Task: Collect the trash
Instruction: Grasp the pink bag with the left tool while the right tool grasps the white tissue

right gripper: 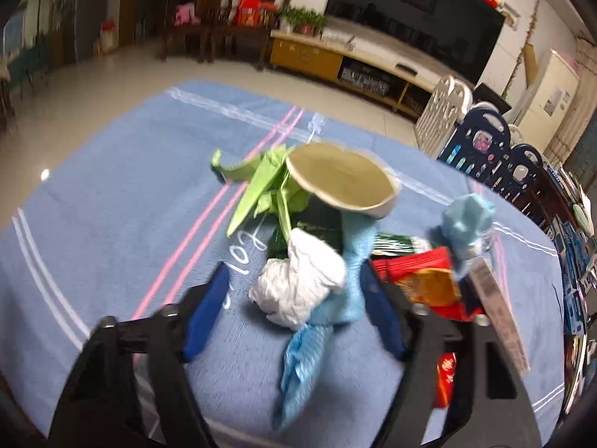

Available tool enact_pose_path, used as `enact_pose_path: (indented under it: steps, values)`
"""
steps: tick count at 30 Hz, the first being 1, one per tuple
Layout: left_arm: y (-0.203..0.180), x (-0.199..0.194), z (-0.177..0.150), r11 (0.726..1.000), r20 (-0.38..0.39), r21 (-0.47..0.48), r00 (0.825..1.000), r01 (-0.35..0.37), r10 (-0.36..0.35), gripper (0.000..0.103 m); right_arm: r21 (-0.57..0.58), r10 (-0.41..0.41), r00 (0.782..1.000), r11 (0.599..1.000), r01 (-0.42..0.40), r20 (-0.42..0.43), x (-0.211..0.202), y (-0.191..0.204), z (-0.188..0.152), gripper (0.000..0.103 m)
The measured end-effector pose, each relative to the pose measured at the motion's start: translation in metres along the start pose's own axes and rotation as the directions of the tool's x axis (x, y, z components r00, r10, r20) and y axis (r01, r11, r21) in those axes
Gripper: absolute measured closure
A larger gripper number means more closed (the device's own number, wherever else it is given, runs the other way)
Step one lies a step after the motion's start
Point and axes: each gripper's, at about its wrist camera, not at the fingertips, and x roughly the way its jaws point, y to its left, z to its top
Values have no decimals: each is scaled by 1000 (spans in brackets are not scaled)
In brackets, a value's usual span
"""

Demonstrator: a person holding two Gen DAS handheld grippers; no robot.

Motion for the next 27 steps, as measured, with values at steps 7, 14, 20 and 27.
enact_pose_path:
  steps: [7, 14, 20, 27]
  values:
    - [9, 7, 3, 999, -23, -35, 1000, -10, 9, 71, 61, 58, 997, 996, -61, 51, -30, -10, -21, 79]
    - [9, 5, -6, 999, -44, -39, 999, -9, 7, 71, 270, 189, 946, 927, -261, 262, -164, -59, -87, 79]
    - [-20, -28, -33, 997, -70, 76, 998, 11, -5, 71, 333, 78, 936, 921, -200, 345, -256, -75, -182, 79]
    - [-50, -79, -73, 992, -104, 114, 994, 49, -37, 70, 408, 19, 908, 889, -207, 418, -305, -88, -228, 79]
